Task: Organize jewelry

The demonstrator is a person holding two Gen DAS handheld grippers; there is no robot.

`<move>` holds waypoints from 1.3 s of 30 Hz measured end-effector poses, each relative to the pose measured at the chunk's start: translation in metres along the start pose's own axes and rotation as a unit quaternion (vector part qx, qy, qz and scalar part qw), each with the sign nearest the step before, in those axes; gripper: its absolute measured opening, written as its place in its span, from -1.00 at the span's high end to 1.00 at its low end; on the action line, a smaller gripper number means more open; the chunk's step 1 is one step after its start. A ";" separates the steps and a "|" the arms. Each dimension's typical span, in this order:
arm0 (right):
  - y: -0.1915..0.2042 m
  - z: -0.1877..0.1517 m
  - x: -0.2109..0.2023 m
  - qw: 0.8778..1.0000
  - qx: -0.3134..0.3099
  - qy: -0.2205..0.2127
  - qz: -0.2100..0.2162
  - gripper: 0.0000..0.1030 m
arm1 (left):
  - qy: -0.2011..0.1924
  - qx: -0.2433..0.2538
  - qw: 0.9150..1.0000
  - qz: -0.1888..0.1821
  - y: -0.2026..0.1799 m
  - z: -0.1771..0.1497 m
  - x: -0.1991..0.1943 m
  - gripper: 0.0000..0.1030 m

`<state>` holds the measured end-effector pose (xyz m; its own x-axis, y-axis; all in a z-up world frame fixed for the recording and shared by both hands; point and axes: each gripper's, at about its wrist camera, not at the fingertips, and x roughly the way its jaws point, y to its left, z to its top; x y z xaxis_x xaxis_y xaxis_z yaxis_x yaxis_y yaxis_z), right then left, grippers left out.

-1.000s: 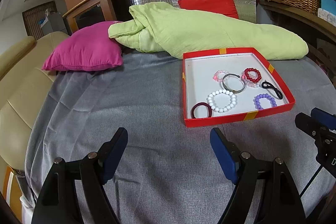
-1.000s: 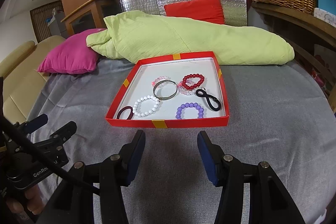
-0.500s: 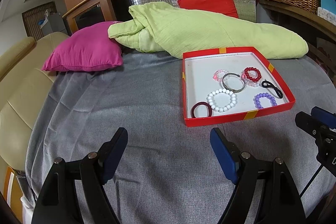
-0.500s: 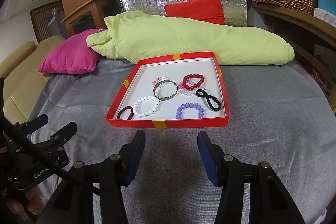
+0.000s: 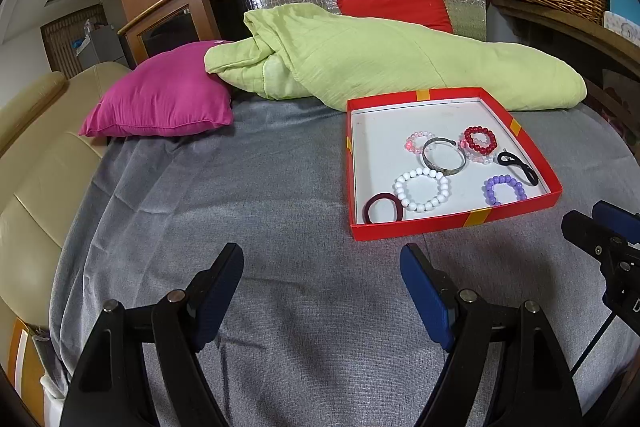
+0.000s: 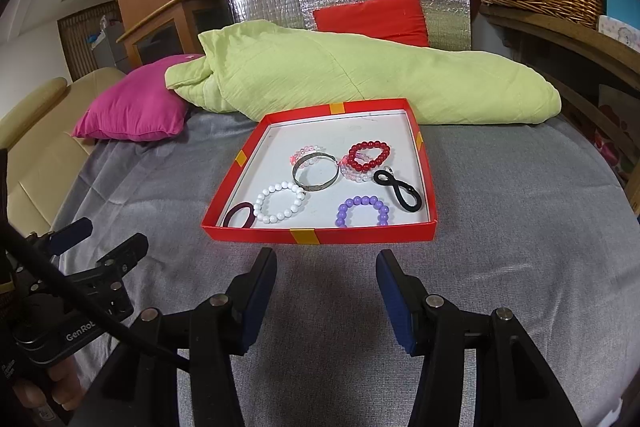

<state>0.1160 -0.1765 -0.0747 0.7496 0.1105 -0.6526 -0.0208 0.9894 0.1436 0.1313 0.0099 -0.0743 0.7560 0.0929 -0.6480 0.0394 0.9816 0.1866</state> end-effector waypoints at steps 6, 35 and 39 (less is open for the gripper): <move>0.000 0.000 0.000 1.000 0.000 0.000 0.000 -0.08 | 0.000 0.000 1.000 0.000 0.000 0.000 0.000 -0.58; 0.002 0.001 0.000 1.000 -0.003 -0.001 0.001 -0.08 | -0.001 0.002 1.000 -0.002 -0.002 -0.001 -0.001 -0.58; 0.002 0.000 -0.001 1.000 -0.005 -0.003 -0.001 -0.09 | -0.010 0.005 1.000 -0.010 -0.002 -0.001 -0.004 -0.58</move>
<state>0.1156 -0.1741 -0.0736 0.7536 0.1076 -0.6484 -0.0252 0.9905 0.1351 0.1280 0.0081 -0.0727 0.7675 0.0707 -0.6372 0.0610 0.9813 0.1824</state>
